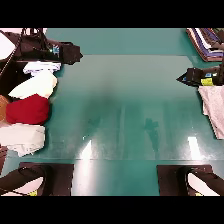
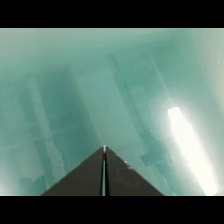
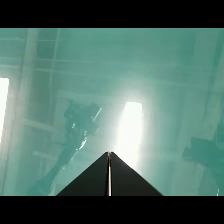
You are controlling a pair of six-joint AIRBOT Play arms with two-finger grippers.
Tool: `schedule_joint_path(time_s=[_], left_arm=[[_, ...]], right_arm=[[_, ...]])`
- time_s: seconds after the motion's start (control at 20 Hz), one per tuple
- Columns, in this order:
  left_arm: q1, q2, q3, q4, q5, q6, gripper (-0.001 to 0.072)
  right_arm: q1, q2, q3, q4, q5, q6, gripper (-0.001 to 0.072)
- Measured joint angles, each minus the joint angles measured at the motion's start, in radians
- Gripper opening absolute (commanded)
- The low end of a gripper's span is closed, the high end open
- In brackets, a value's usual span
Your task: Fold the shirts.
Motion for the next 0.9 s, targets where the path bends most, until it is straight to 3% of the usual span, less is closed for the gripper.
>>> schedule_joint_path(time_s=[0.65, 0.7, 0.75, 0.8, 0.9], left_arm=[[0.000, 0.000, 0.000, -0.001, 0.001, 0.000, 0.0035], [0.000, 0.000, 0.000, 0.000, 0.010, 0.003, 0.0188], [0.000, -0.002, 0.000, 0.010, 0.030, 0.011, 0.0532], [0.000, -0.006, 0.000, 0.039, 0.052, 0.022, 0.0618], [0.003, -0.028, 0.000, 0.158, 0.095, 0.012, 0.0621]], right_arm=[[0.006, 0.000, 0.000, 0.001, -0.016, 0.000, 0.0014], [0.006, 0.000, 0.000, 0.001, -0.016, 0.000, 0.0014], [0.006, 0.000, 0.000, 0.001, -0.016, 0.000, 0.0014], [0.006, 0.000, 0.000, 0.001, -0.017, 0.000, 0.0014], [0.006, 0.000, 0.000, 0.001, -0.018, 0.000, 0.0014]])
